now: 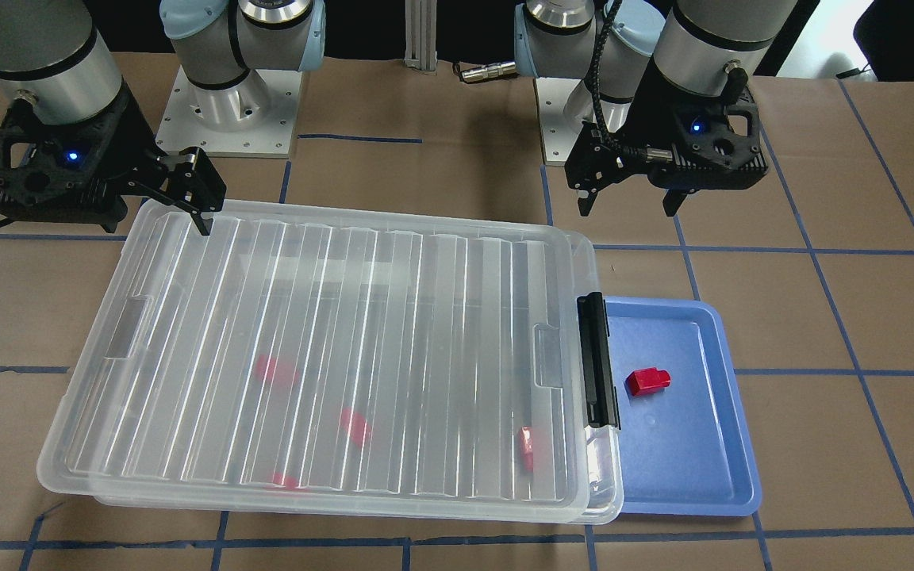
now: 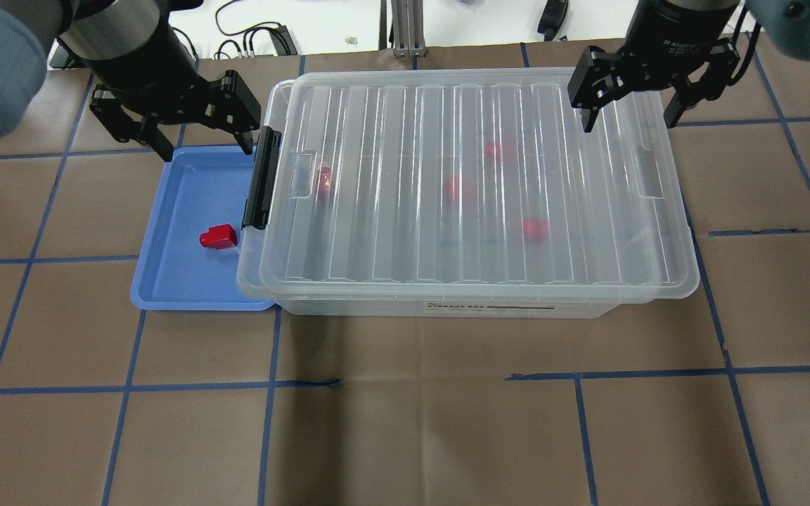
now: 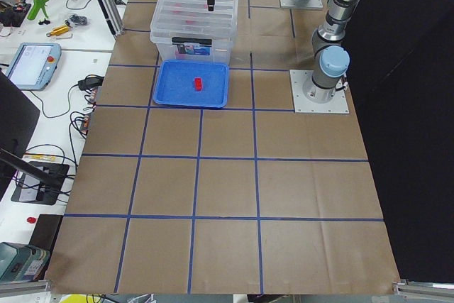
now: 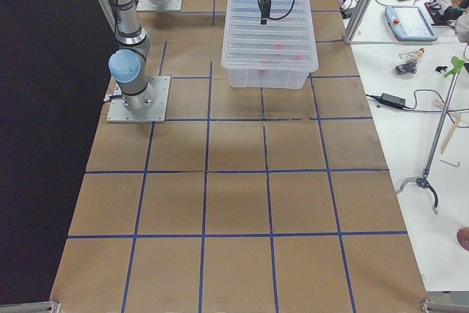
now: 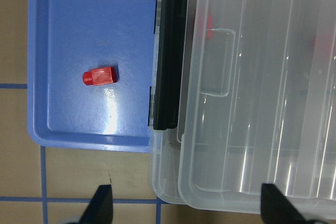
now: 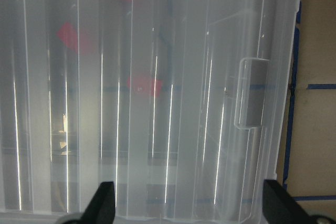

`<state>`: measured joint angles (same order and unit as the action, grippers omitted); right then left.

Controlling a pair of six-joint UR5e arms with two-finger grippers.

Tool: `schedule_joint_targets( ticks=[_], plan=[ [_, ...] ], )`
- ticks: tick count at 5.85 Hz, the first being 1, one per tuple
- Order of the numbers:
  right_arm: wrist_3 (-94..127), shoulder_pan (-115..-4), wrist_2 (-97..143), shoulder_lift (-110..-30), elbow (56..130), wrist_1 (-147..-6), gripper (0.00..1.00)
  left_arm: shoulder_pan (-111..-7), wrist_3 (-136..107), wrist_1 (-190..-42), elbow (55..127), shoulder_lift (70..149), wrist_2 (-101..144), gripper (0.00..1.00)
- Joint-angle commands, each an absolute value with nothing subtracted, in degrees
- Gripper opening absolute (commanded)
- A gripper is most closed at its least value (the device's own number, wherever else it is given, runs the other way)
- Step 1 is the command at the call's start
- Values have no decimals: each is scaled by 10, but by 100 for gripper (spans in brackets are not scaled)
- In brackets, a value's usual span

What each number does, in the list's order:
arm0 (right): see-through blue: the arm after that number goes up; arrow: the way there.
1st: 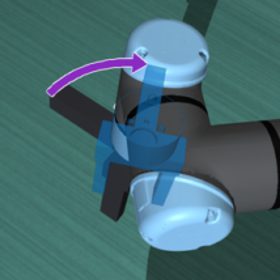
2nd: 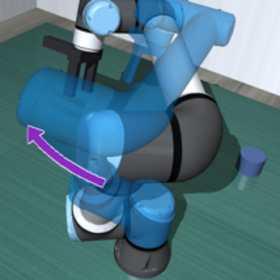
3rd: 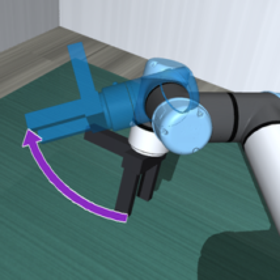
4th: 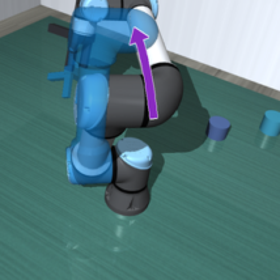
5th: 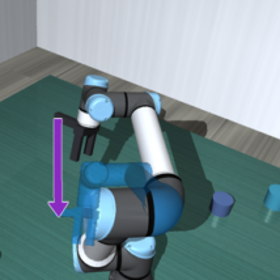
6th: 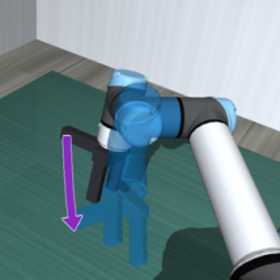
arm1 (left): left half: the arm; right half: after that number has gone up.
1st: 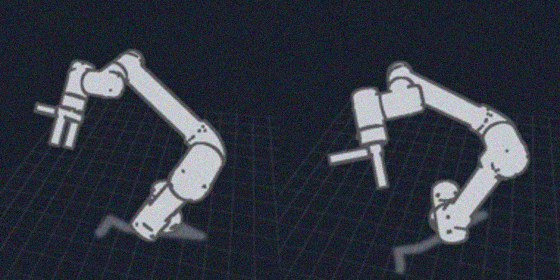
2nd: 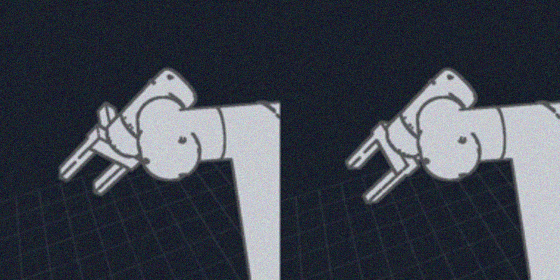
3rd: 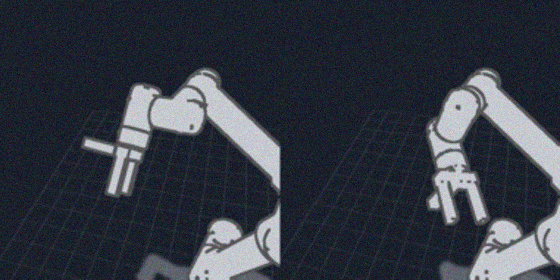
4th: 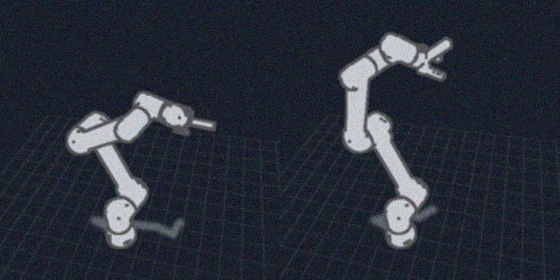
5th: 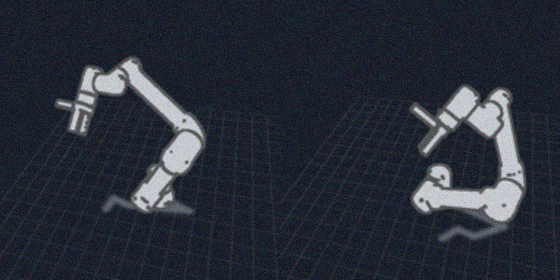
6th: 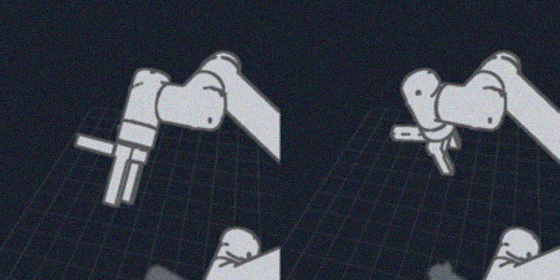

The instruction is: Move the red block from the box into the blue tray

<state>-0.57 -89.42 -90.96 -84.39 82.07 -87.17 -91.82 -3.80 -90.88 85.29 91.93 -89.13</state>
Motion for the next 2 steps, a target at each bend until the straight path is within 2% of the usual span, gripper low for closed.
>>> schedule_joint_targets(
  ticks=[1, 2],
  plan=[
    [-10, -893, -911, -844, 821, -873, 100, -918, -38, -909, 853, 919, -891, 98],
    [-9, -893, -911, -844, 821, -873, 100, -918, -38, -909, 855, 919, -891, 98]
  ],
)
